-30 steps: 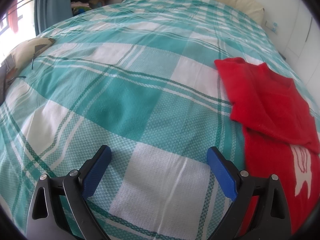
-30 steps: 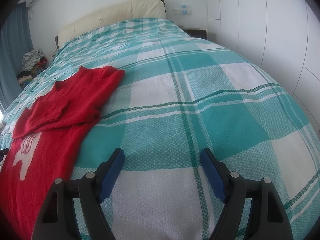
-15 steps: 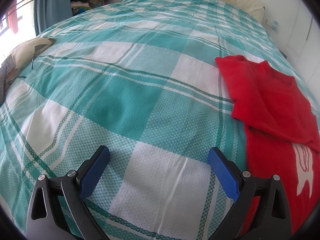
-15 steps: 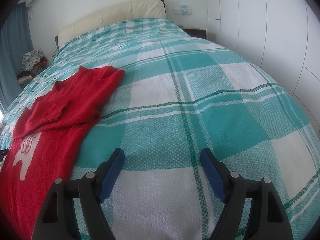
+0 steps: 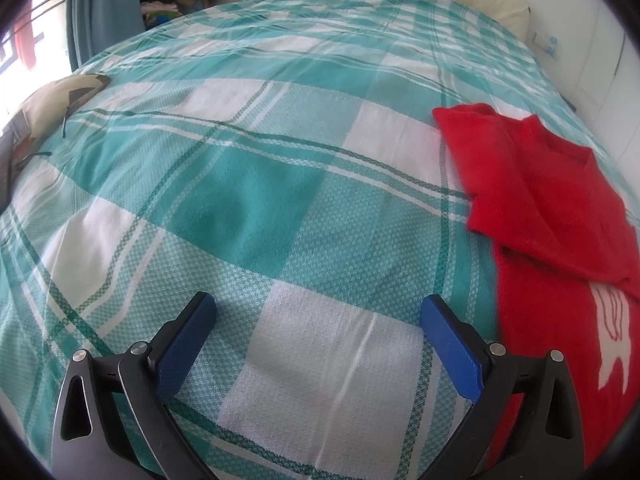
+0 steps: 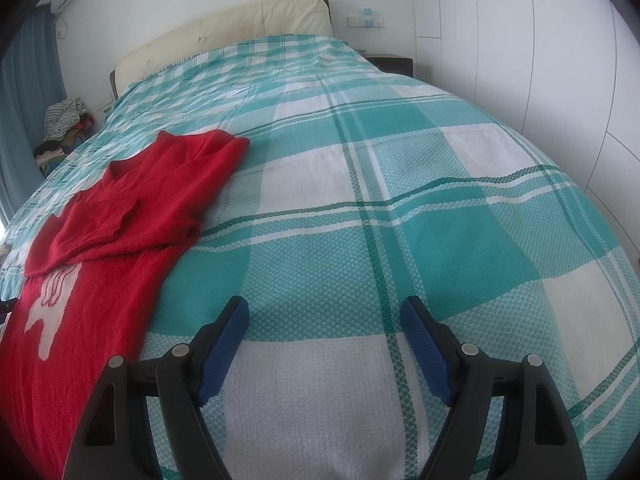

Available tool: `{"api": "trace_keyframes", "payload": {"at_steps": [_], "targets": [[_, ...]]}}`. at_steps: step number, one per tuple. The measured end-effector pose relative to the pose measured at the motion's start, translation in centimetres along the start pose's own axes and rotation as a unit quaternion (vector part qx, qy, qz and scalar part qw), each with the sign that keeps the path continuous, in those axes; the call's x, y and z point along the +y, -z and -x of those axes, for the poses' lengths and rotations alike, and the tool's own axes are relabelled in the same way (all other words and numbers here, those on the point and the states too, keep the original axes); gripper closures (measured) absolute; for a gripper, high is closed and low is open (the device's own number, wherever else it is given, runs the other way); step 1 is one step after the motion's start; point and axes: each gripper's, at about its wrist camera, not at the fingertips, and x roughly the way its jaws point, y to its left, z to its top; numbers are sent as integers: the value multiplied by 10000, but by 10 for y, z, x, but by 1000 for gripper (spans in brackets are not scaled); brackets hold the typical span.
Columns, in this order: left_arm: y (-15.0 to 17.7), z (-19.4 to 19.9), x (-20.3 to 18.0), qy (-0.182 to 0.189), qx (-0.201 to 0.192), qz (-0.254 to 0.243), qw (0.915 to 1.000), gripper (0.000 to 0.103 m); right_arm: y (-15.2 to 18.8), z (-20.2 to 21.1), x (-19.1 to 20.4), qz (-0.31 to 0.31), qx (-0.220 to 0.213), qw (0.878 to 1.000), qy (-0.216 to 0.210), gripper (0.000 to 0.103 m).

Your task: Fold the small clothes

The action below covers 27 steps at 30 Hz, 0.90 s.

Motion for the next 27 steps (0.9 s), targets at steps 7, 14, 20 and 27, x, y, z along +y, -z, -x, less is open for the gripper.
{"api": "trace_keyframes", "payload": {"at_steps": [7,14,20,27], "targets": [[1,-2,0,-24,71,-26,10000,1,1,-2,0,9,11,10000,-1,24],[0,-3,-1,-35,104,-39,9999,1,3,-4,0,29,27,10000,11,22],[0,-3,-1,-34,114,-42,9999,0,3,-4,0,31,30,10000,12,22],[0,-4,-1,-40,116,-45,9999,0,2,-4,0,31,31,10000,12,22]]}}
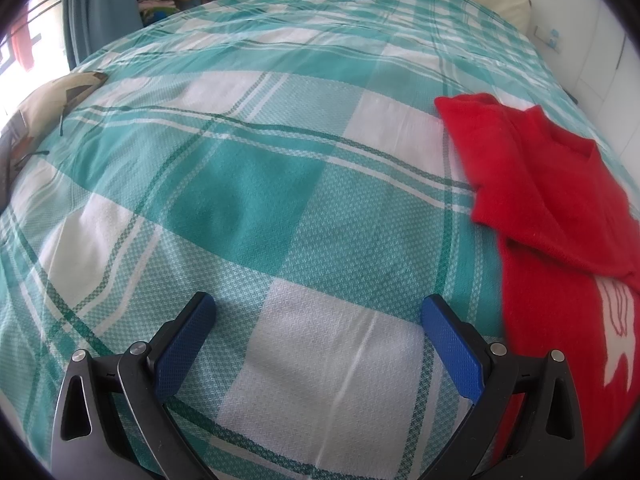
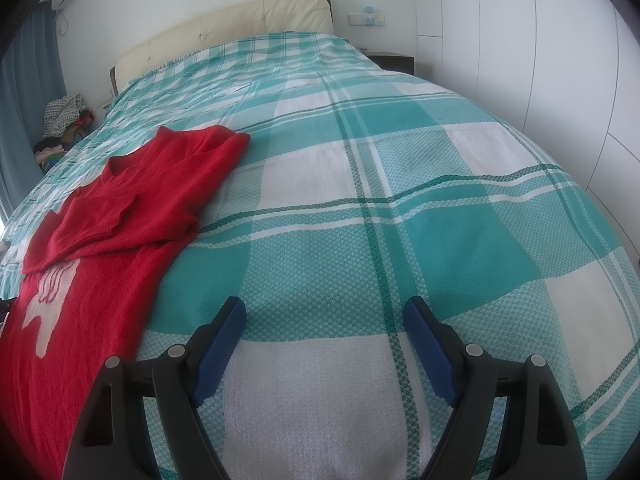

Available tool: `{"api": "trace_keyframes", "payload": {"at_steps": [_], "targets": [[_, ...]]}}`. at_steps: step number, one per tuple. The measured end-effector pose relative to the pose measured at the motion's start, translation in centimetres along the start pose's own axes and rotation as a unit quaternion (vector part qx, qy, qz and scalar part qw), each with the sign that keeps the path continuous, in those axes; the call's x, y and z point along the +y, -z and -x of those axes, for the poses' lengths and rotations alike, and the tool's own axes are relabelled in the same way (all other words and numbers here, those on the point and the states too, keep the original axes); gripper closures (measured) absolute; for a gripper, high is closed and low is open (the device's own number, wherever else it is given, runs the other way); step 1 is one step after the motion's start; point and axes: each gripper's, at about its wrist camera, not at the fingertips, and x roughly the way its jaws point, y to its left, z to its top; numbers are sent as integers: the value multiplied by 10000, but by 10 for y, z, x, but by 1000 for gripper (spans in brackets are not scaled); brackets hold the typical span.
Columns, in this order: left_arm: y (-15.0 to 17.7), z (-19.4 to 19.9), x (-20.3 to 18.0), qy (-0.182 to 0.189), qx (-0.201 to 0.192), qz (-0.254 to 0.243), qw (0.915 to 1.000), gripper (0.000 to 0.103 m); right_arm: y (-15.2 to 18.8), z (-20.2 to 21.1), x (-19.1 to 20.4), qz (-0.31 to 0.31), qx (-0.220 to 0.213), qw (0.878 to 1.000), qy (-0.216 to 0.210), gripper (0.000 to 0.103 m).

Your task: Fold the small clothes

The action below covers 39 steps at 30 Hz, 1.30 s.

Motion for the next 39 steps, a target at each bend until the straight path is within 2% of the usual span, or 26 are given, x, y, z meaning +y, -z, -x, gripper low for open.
{"api": "trace_keyframes", "payload": {"at_steps": [22,24,26,28,30,32,36,39], "targets": [[0,0,1,54,-5,17,10000,0,0,0,0,7,8,10000,1,21],[0,8,6,330,2,97,9994,1,0,3,1,13,-56,10000,11,21],[3,28,12,841,35,265,9961,2,0,16,3,10,-214,9998,-57,21],[17,54,15,1468,58,310,9887,1,3,39,6,-51,-334,9990,-306,21],[40,79,8,1810,142,79,9834,1,13,65,13,-73,-354,9968,-707,21],[66,101,-2,1950,206,-241,9803,2,28,89,24,9,-232,9932,-1144,21],[112,128,-23,2109,376,-685,9744,3,62,121,50,195,318,9822,-1841,21],[132,132,-34,2147,620,-809,9714,18,87,127,65,338,840,9757,-1993,21]]}}
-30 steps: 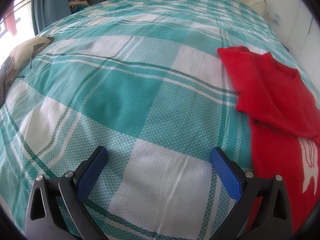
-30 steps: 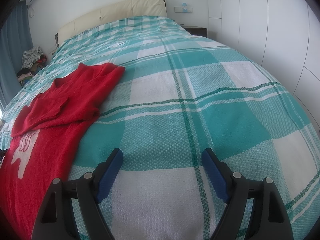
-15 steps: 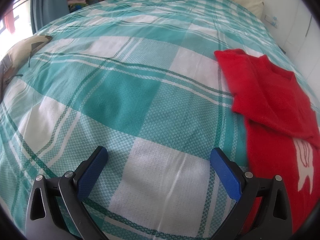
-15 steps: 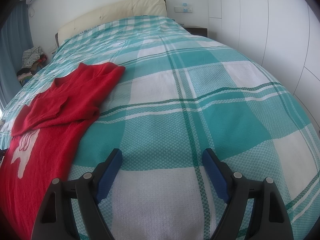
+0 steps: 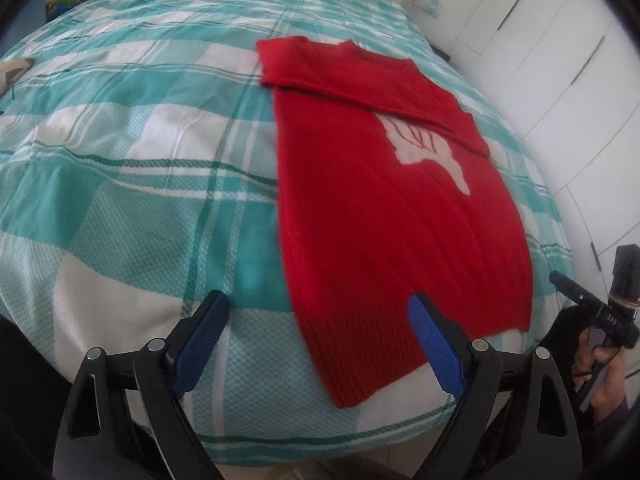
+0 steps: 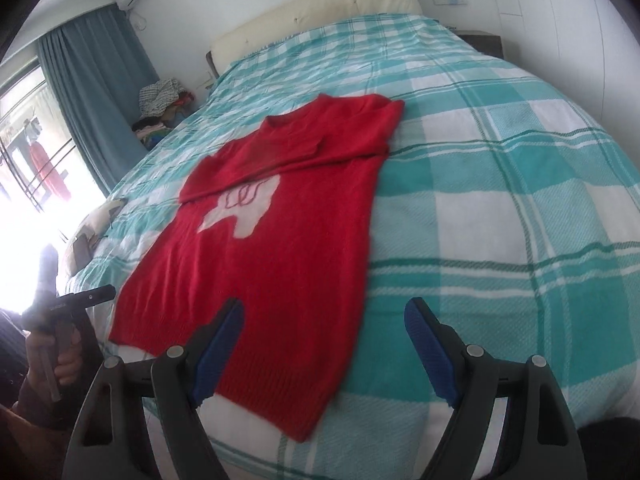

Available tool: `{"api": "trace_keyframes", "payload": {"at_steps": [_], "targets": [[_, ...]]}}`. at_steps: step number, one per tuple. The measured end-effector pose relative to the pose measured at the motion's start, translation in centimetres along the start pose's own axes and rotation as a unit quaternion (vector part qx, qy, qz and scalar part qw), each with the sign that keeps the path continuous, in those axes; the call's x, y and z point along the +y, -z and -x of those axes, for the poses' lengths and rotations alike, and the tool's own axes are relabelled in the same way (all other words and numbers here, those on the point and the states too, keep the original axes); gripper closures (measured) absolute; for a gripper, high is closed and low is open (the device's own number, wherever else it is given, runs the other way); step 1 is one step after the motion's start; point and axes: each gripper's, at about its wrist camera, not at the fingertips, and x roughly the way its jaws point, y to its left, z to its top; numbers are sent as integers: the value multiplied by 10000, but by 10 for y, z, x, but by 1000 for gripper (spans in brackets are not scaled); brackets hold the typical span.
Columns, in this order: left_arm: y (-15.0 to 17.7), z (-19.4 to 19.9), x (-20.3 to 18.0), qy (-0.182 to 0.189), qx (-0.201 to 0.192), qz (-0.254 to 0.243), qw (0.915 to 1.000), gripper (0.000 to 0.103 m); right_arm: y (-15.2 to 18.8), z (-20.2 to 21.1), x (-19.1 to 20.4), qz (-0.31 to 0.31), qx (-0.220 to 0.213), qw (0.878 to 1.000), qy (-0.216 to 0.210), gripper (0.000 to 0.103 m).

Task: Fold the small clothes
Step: 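Grasp the sweater hem with both grippers and fold it toward the collar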

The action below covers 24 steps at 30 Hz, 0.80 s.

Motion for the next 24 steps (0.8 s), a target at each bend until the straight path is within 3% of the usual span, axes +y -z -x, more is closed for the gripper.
{"api": "trace_keyframes", "payload": {"at_steps": [3,6,9,10,11,12,19,24], "targets": [[10,-4,-9,-252,65,-140,9996,29,17,-15,2,-152,613,9980,-42,23],[16,-7,-18,-435,138,-363,9983,46,27,-28,1,-132,922,9956,143,33],[21,-11,-27,-441,297,-519,9972,82,32,-39,-1,-319,1035,9941,104,45],[21,-15,-28,-424,372,-507,9971,96,33,-43,0,-303,1071,9938,79,59],[21,-16,-27,-413,388,-466,9973,97,33,-46,2,-259,1071,9939,63,91],[21,-15,-26,-381,403,-437,9975,98,33,-48,2,-276,1067,9939,23,99],[15,14,-4,329,479,-45,9983,100,28,-16,-11,-613,924,9935,-237,100],[-44,27,4,910,-41,306,9954,100,-15,-15,-21,-955,327,9927,-665,100]]}}
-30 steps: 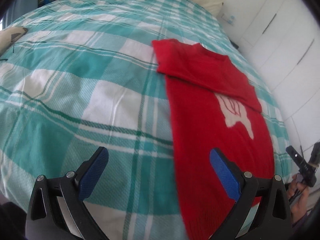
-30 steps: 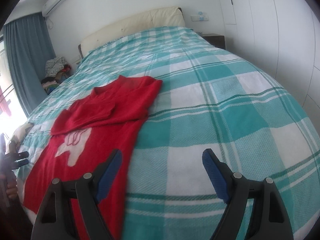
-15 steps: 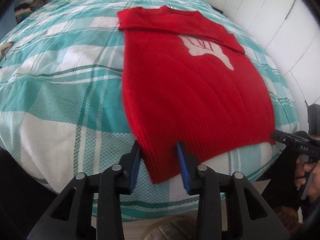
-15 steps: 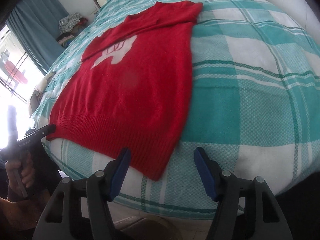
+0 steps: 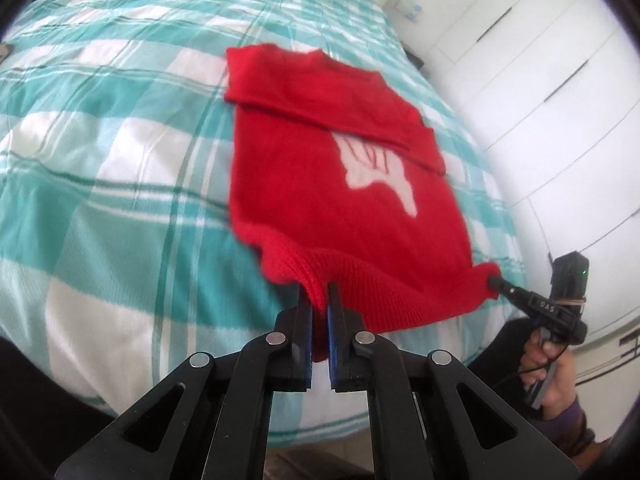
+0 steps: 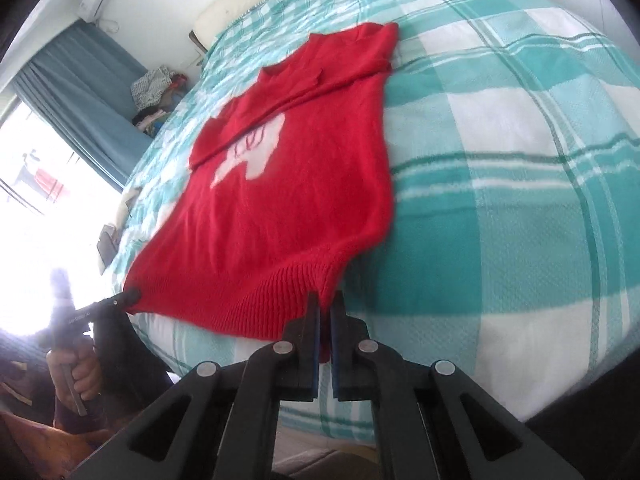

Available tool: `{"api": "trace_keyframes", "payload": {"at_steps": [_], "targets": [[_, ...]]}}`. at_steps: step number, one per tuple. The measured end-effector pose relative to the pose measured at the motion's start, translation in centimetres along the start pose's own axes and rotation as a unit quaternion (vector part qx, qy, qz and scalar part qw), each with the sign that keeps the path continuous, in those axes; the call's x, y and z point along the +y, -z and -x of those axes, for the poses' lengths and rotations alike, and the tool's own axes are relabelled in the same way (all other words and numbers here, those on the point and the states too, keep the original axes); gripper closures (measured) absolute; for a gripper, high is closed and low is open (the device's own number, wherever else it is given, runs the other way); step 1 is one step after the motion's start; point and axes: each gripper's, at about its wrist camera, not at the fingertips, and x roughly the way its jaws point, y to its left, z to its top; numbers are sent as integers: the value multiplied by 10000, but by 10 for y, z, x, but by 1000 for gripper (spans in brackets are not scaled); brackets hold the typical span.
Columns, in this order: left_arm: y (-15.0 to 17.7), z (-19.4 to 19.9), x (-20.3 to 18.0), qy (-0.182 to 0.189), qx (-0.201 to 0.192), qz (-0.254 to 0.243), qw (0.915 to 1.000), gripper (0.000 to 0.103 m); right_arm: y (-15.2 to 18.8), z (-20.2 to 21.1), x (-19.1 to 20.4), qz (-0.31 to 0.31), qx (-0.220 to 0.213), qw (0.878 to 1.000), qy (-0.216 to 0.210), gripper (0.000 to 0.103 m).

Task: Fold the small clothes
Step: 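Grasp the sweater hem with both grippers and fold it toward the collar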

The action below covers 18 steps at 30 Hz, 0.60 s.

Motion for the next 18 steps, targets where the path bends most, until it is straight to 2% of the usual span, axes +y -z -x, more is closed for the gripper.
{"api": "trace_keyframes", "payload": {"at_steps": [5,9,14,18], "targets": [[-101,-20,-1,30,-599,103,9981,100,-89,-10,5,35,-873,9960,-198,100],[-178,-68,8,-305,-837,307,9956,100,-167,-48,5,-46,-1291,9916,-63,100],[-242,-128,26,-732,-764,574,9927,99,-244,-108,0,-17,-1334,9906,318,99],[-269,-164,36,-947,-561,636,9919,98,-279,-148,-18,-260,-1143,9921,439,99]]}}
